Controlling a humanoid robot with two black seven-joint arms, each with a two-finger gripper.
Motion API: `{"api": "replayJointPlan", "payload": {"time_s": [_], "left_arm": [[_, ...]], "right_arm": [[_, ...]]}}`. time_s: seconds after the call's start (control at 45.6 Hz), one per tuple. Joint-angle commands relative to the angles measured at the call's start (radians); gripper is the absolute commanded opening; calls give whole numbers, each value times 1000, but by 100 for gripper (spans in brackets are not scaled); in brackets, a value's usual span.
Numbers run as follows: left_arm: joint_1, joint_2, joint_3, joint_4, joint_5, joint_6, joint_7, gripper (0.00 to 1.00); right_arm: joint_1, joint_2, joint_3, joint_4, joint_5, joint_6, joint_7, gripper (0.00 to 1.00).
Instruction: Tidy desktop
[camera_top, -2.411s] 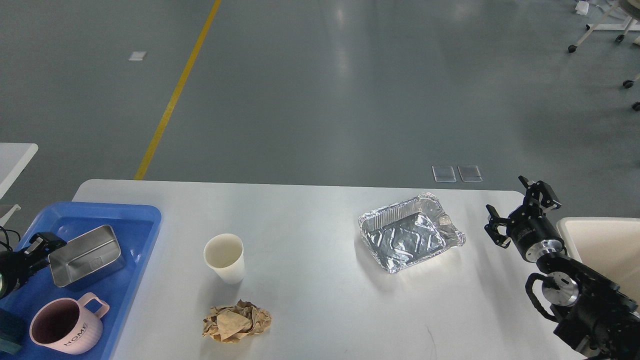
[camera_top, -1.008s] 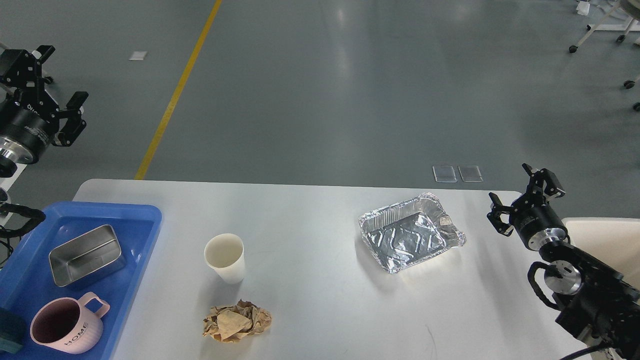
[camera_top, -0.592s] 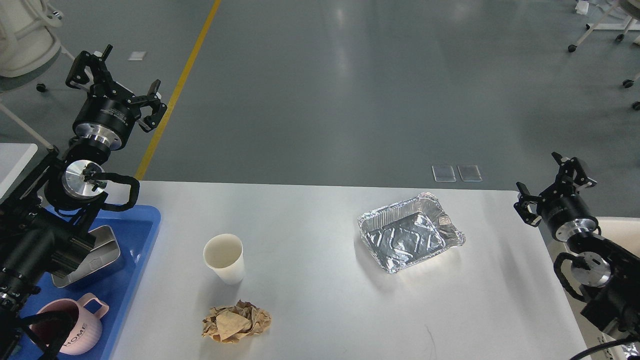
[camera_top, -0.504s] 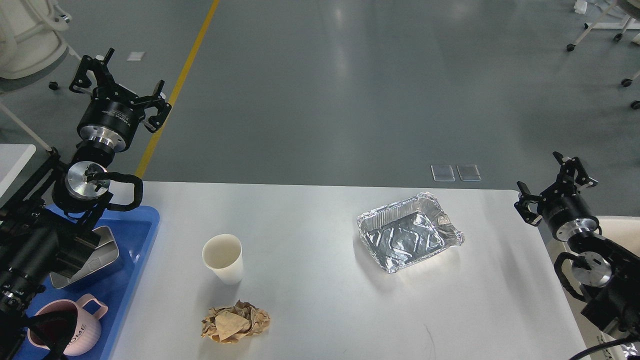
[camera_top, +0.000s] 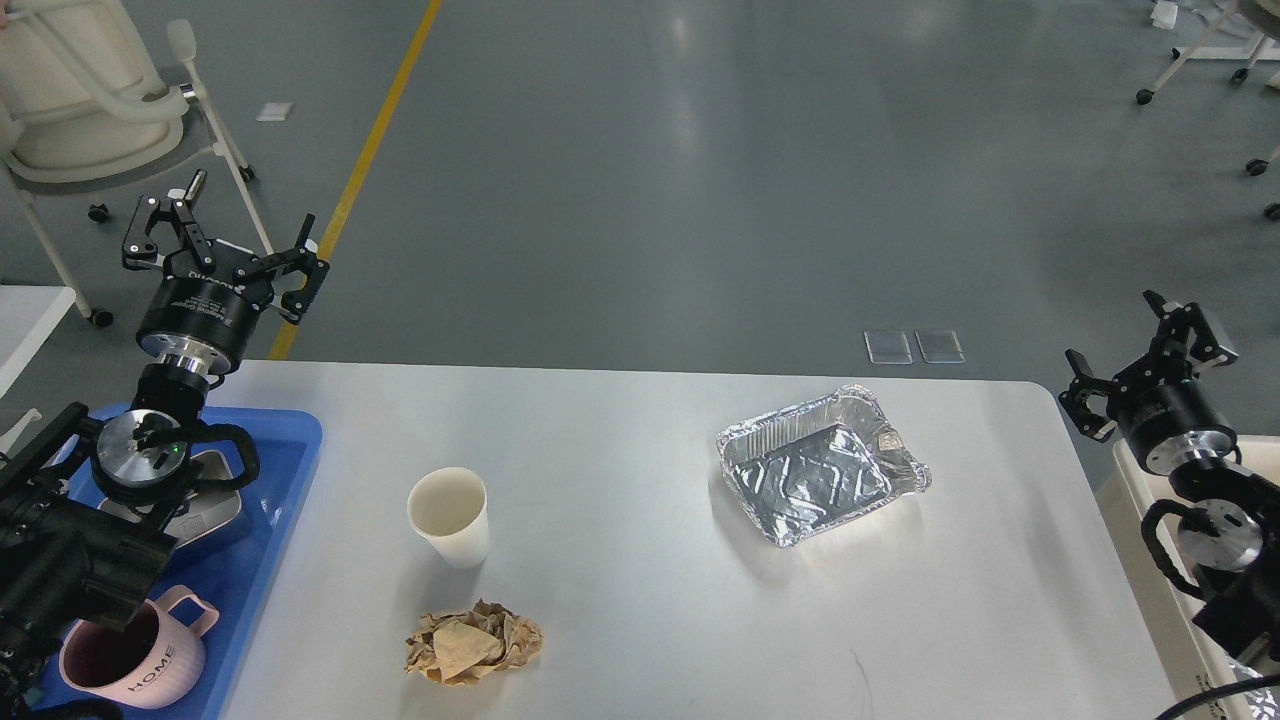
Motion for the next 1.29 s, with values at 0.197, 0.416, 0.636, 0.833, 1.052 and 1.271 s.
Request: {"api": "replayJointPlan", "payload": {"time_s": [0.197, 0.416, 0.636, 0.833, 1.052, 1.271], "left_arm": [[36, 73, -2, -37, -14, -36, 12, 98], [30, 137, -2, -39, -25, -36, 28, 98], [22, 155, 0, -39, -28, -36, 29, 98], [23, 155, 1, -39, -28, -36, 29, 98], [27, 157, 3, -39, -28, -36, 29, 98], [23, 154, 4, -37, -28, -31, 28, 98]], "right_arm": [[-3, -35, -191, 79, -212, 158, 16, 100], [-9, -216, -251, 363, -441, 146, 53, 100], [26, -479, -247, 774, -646, 81, 50, 100], [51, -680, -245, 1047, -740, 49, 47, 100], [126, -937, -241, 1320, -837, 51, 42, 100], [244, -1128, -227, 1451, -895, 68, 44, 100]]}}
